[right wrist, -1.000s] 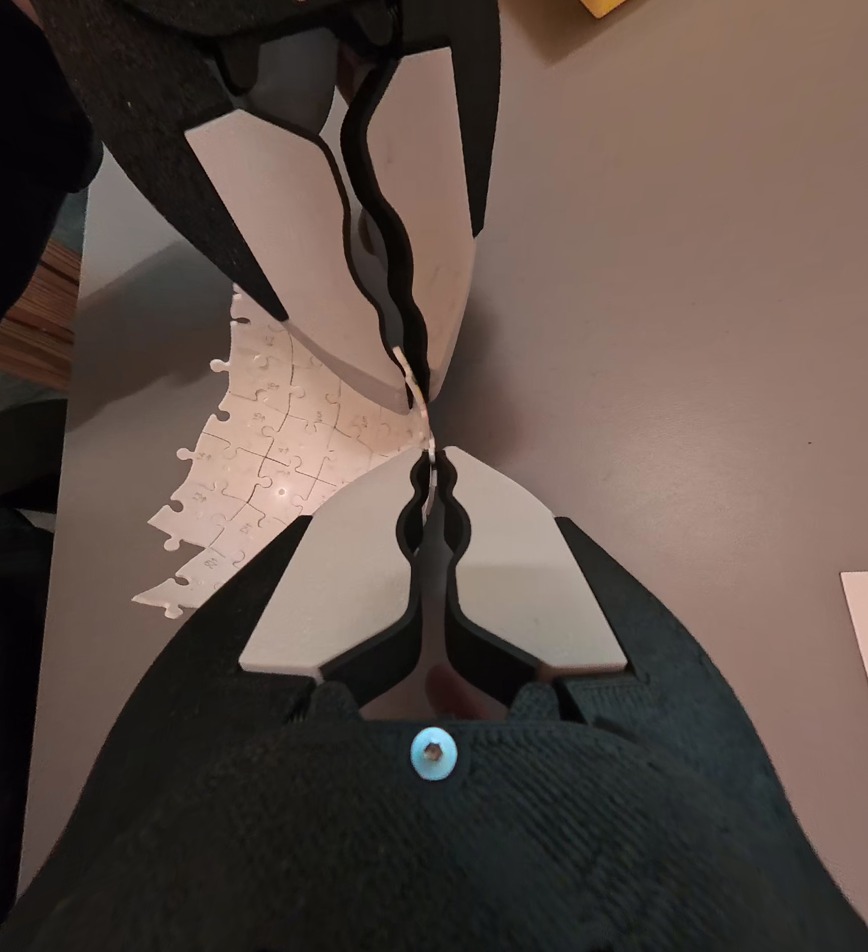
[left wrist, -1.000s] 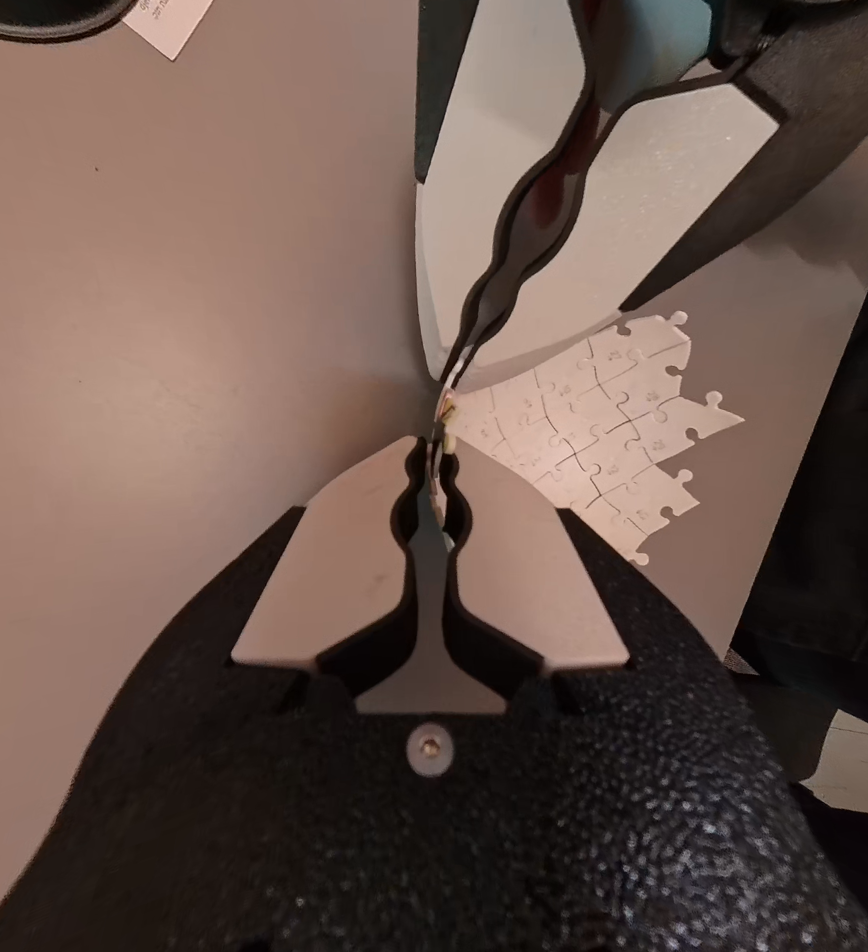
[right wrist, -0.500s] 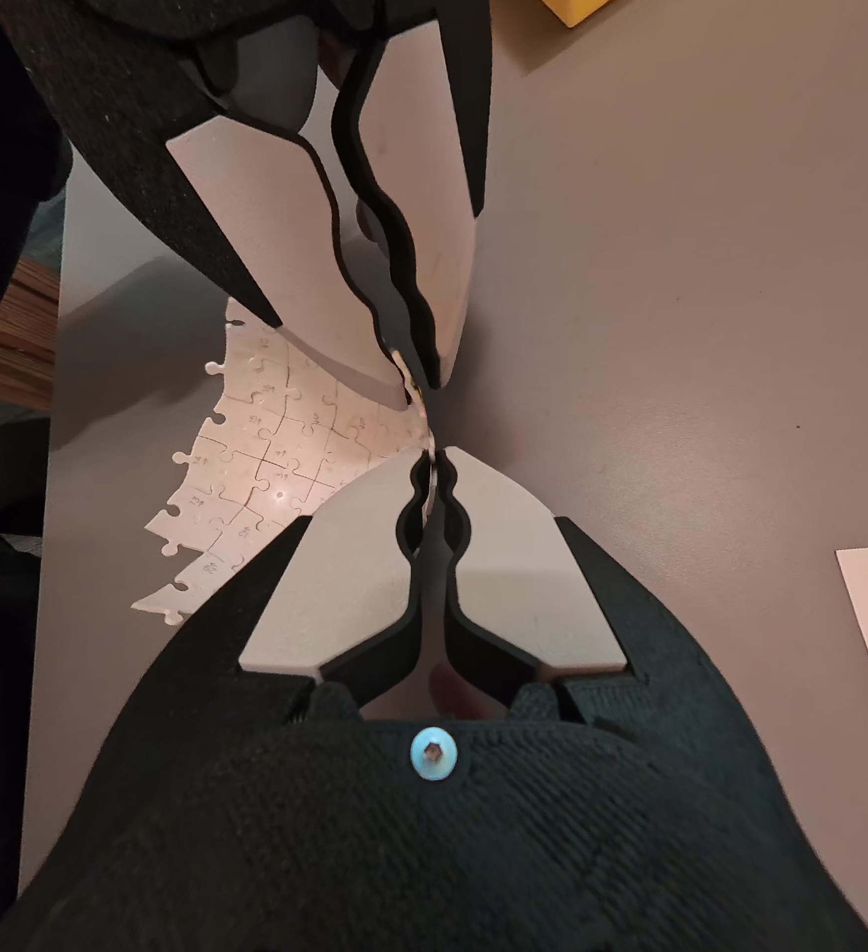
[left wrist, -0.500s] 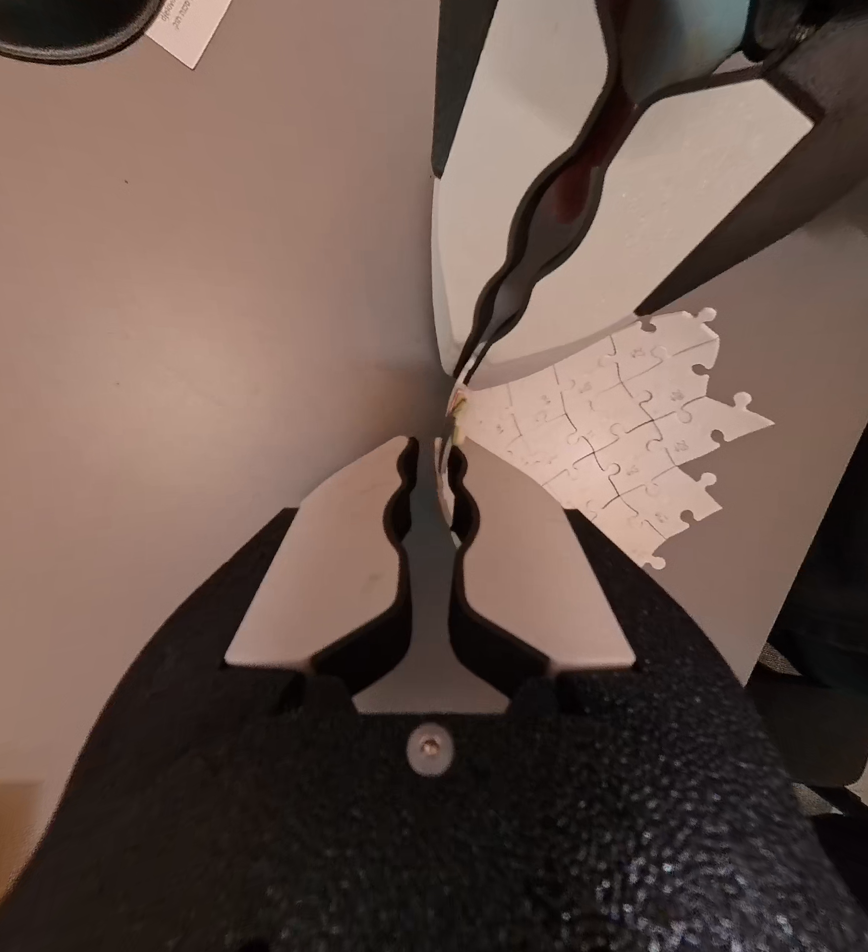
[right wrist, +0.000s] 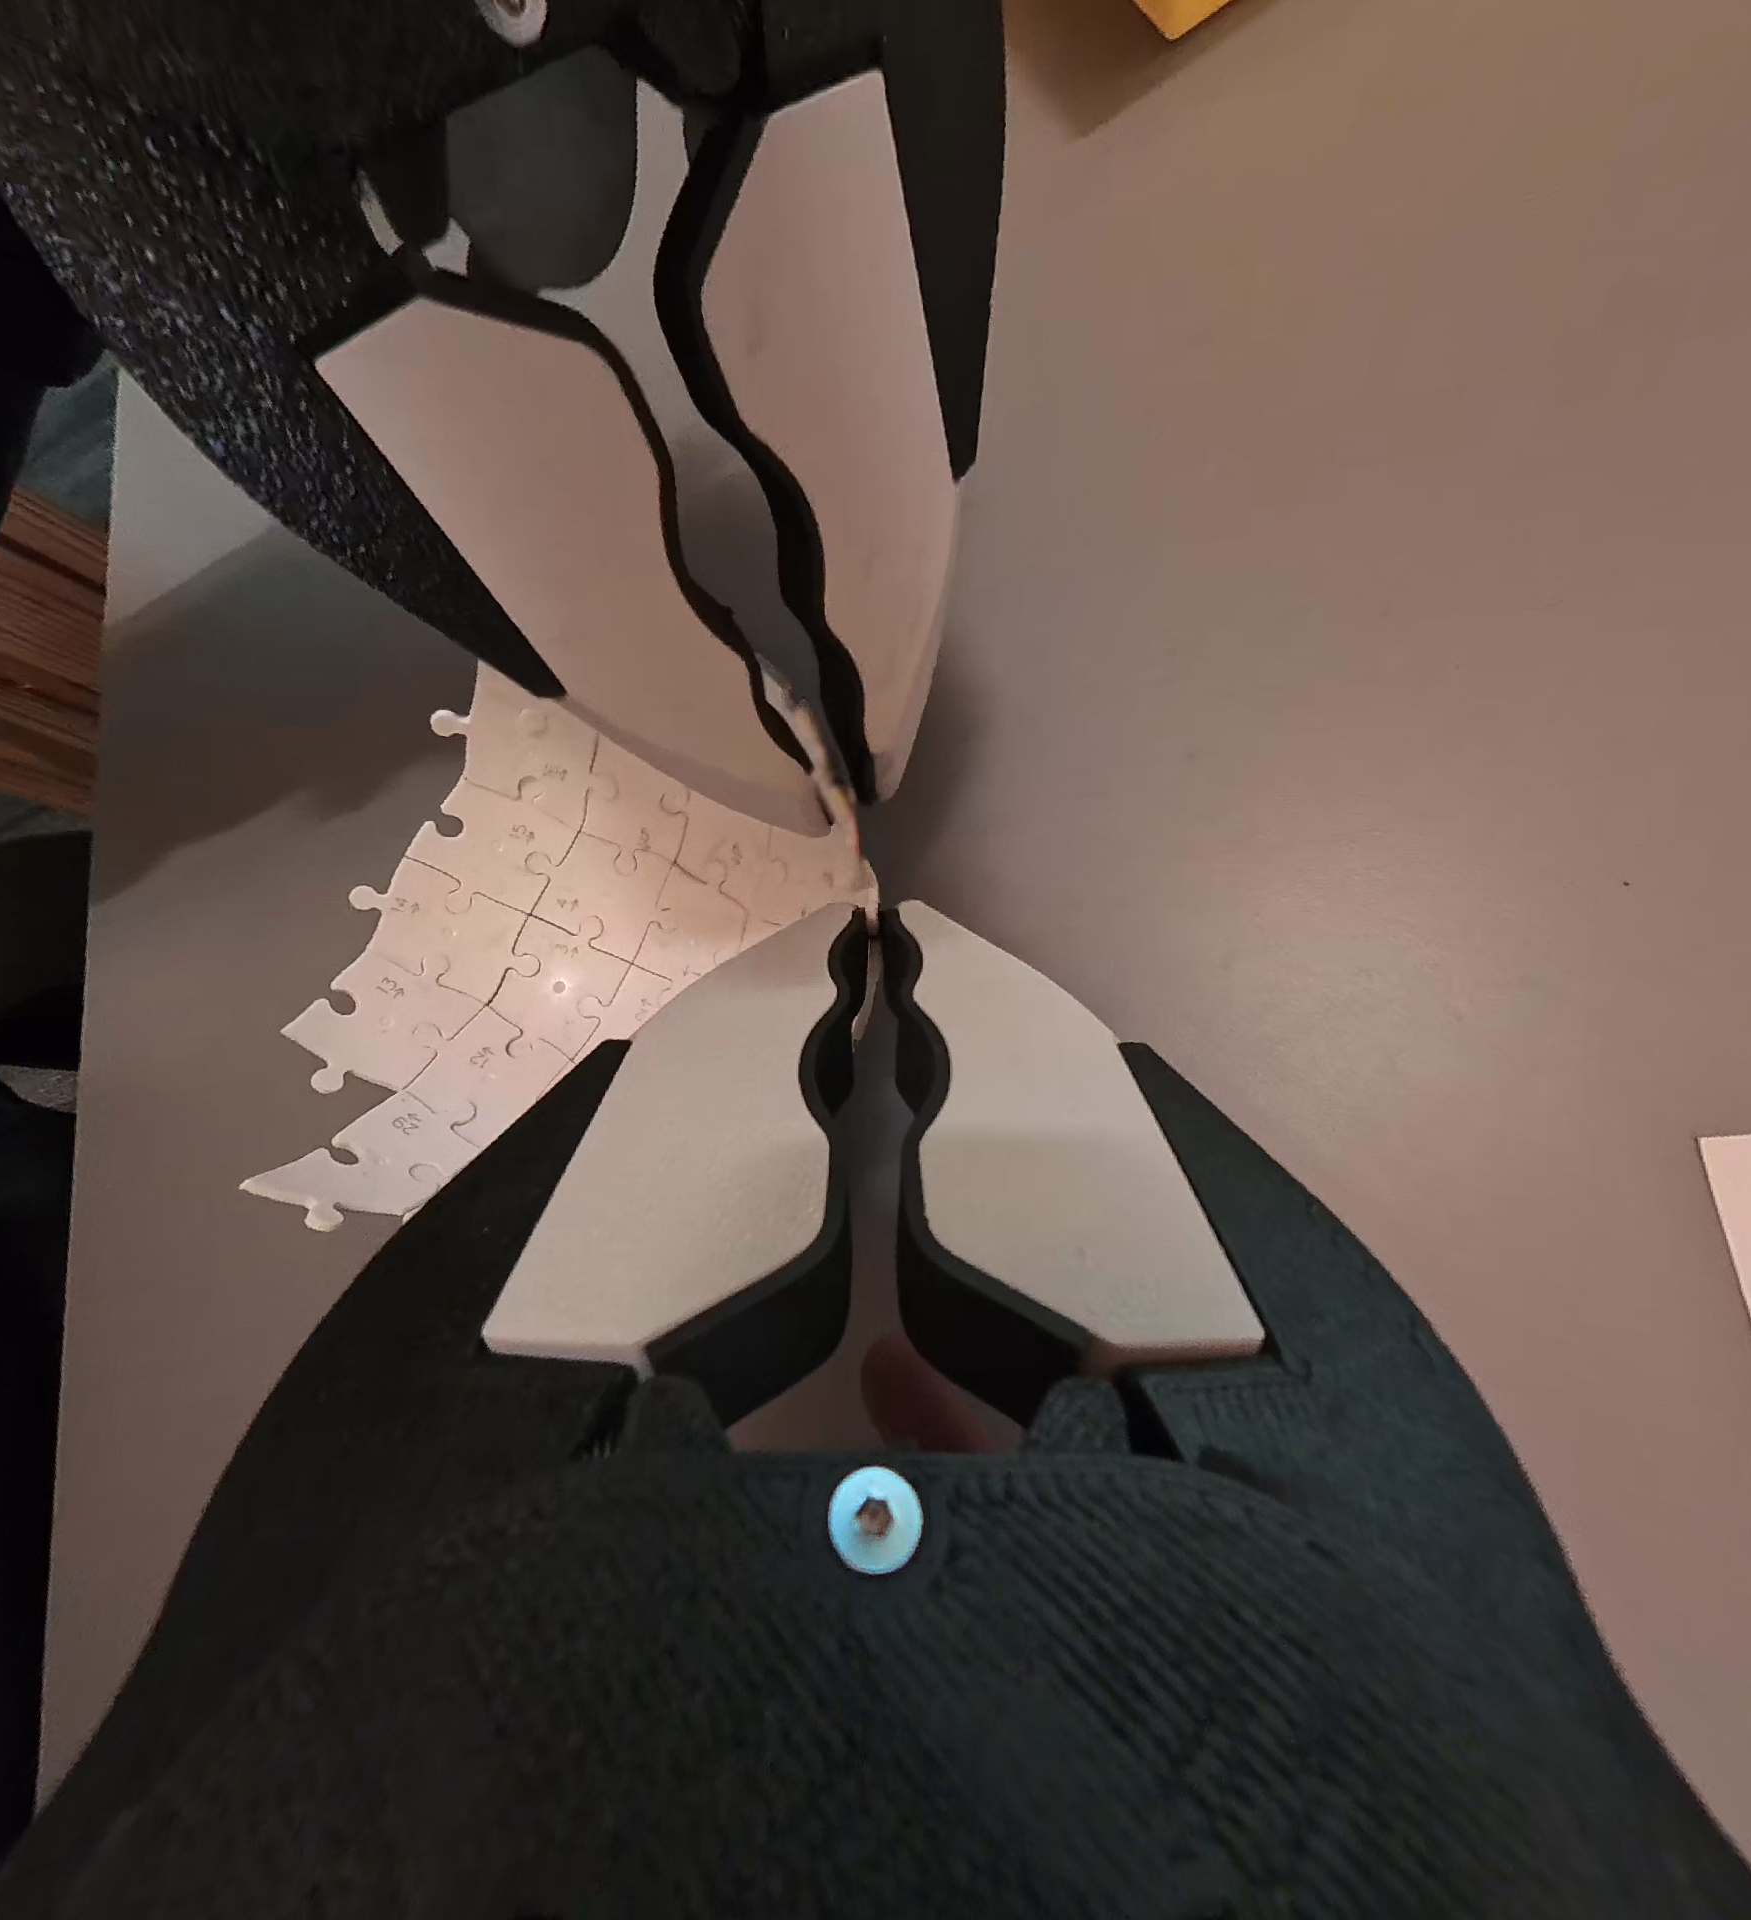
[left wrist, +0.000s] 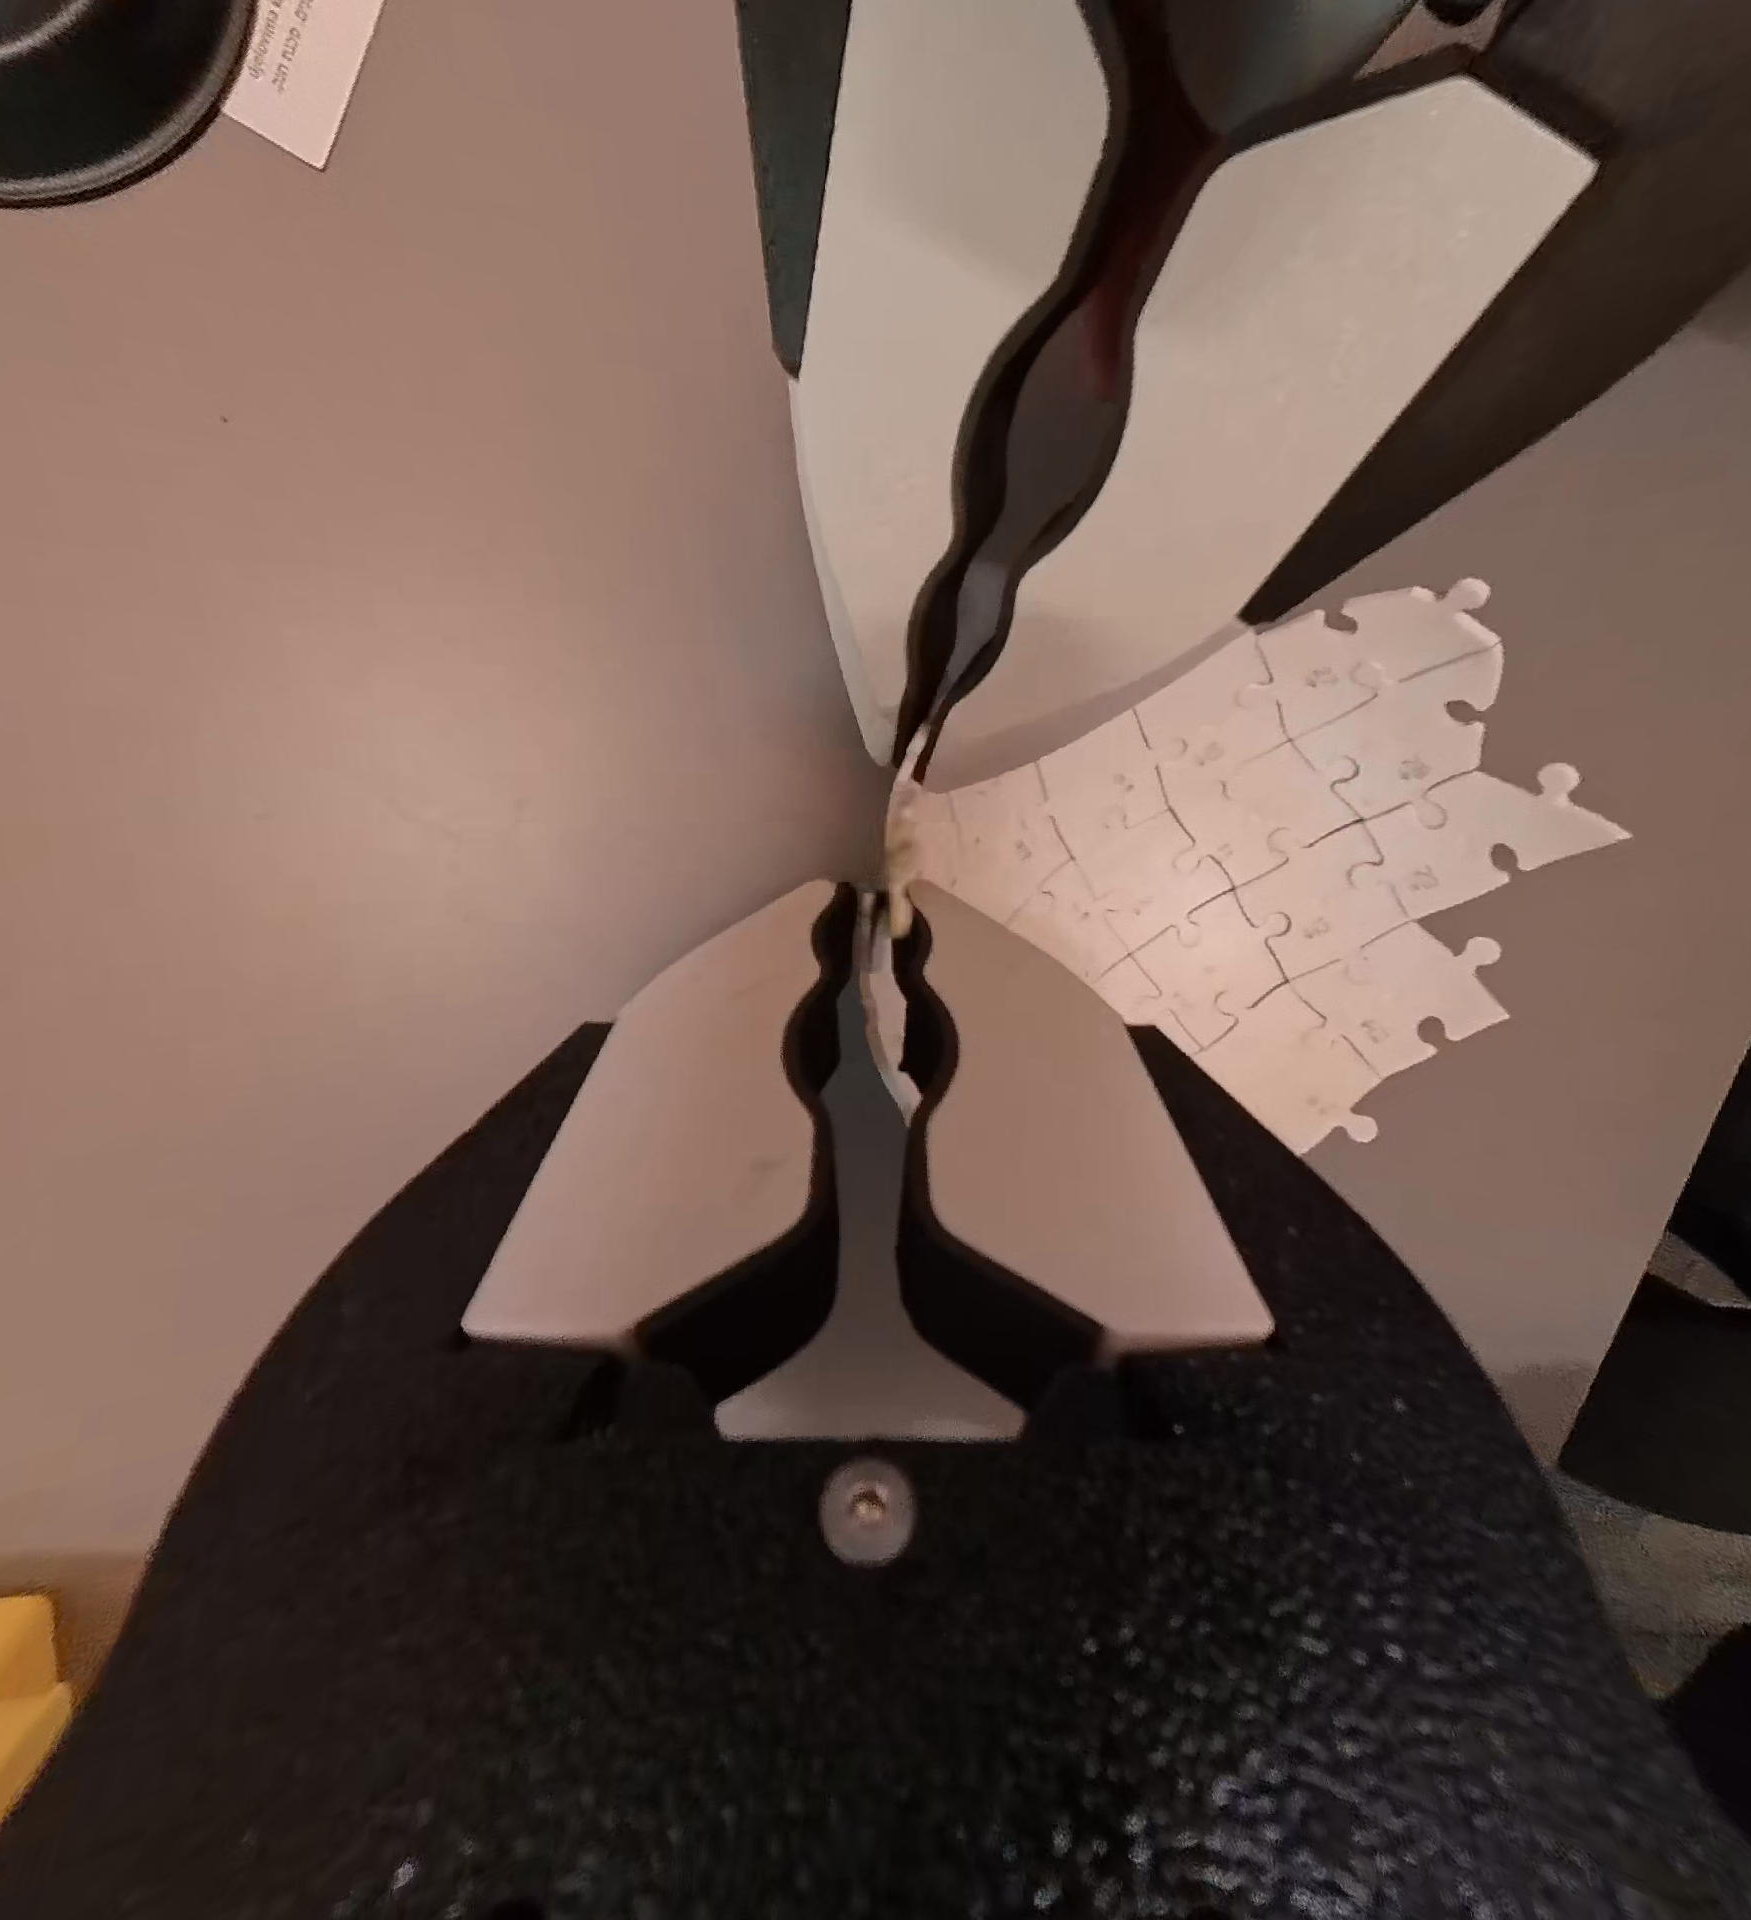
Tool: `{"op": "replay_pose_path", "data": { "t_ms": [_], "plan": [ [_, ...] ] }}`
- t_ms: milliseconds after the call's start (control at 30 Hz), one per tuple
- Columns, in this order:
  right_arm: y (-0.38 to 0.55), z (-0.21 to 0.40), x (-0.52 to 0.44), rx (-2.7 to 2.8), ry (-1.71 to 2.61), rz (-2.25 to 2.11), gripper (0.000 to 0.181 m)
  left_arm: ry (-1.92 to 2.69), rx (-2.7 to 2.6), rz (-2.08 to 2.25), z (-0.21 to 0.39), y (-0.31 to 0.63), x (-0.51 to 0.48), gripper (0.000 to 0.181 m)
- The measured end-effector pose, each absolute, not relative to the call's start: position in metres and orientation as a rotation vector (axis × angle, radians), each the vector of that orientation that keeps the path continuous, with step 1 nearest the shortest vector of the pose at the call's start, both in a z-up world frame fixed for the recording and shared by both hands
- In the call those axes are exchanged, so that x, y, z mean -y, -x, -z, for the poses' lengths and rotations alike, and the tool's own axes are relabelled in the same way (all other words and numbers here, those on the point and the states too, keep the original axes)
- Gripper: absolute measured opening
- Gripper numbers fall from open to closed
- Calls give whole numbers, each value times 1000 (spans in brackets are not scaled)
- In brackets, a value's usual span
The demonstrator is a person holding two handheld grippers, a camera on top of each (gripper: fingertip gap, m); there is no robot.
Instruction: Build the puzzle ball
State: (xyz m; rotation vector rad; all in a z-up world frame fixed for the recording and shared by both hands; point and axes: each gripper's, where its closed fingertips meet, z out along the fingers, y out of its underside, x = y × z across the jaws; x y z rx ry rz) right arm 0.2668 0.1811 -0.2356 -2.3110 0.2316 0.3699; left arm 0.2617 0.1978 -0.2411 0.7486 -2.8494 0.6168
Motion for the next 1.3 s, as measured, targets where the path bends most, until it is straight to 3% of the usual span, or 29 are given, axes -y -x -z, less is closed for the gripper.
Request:
{"op": "replay_pose_path", "data": {
  "t_ms": [1300],
  "plan": [
    [-270,241,-180,-283,2291,-414,2,-625,2843,-870,235,-273,-192,4]
  ]
}}
